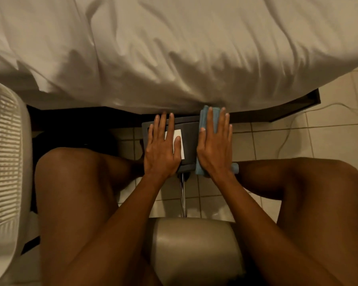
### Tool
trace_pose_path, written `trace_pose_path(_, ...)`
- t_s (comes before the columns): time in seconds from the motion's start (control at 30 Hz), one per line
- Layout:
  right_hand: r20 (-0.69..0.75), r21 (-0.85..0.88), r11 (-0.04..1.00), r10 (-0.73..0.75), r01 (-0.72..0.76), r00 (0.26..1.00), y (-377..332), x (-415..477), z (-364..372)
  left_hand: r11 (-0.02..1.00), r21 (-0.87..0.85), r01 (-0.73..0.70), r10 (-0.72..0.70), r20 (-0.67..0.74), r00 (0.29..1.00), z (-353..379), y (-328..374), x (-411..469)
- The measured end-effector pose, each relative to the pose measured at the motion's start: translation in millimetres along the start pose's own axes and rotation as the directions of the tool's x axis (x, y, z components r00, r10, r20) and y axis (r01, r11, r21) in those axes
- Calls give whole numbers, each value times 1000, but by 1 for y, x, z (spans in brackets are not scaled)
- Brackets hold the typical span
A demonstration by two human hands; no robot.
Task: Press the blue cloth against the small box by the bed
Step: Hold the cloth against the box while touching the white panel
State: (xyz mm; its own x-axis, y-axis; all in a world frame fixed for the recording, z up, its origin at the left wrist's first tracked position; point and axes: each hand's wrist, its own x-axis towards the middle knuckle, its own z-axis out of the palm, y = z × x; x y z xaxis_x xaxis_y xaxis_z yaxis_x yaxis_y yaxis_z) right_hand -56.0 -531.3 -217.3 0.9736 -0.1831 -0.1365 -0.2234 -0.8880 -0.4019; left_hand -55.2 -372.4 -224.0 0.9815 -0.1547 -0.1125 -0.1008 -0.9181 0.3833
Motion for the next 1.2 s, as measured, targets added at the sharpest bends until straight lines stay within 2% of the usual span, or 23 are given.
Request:
trace_pose_path(0.13,15,-57,997,-53,54,998,-13,-46,13,1000,8,0,0,17,1000,-1,0,-2)
trace_pose_path(0.23,13,-13,995,-94,94,995,-12,-10,5,1000,13,6,-6,9,1000,-1,1,-1)
trace_pose_path(0.3,-8,17,998,-60,60,998,-9,8,2,1000,-4,9,-9,-7,1000,0,1,1)
trace_pose_path(0.37,-19,20,999,-34,34,999,-12,-11,5,1000,-20,6,-7,-1,1000,0,1,1)
trace_pose_path(0.47,34,8,995,-100,100,994,-17,-44,13,1000,-15,9,-9,5,1000,2,0,-1)
trace_pose_path(0.63,78,24,988,-156,155,985,-18,1,3,1000,-8,12,-12,-8,1000,2,1,1)
trace_pose_path(0.8,127,10,963,-268,269,955,-11,-29,6,1000,-23,7,-7,-14,1000,0,1,-1)
trace_pose_path(0.97,70,14,982,-190,190,979,-23,9,1,1000,-26,2,-2,-10,1000,2,0,0)
trace_pose_path(1.13,134,36,948,-319,317,938,-11,-8,2,1000,-31,6,-6,3,1000,1,0,-1)
trace_pose_path(1.2,107,47,956,-295,291,950,-11,-3,1,999,-43,2,-2,-3,1000,1,-1,0)
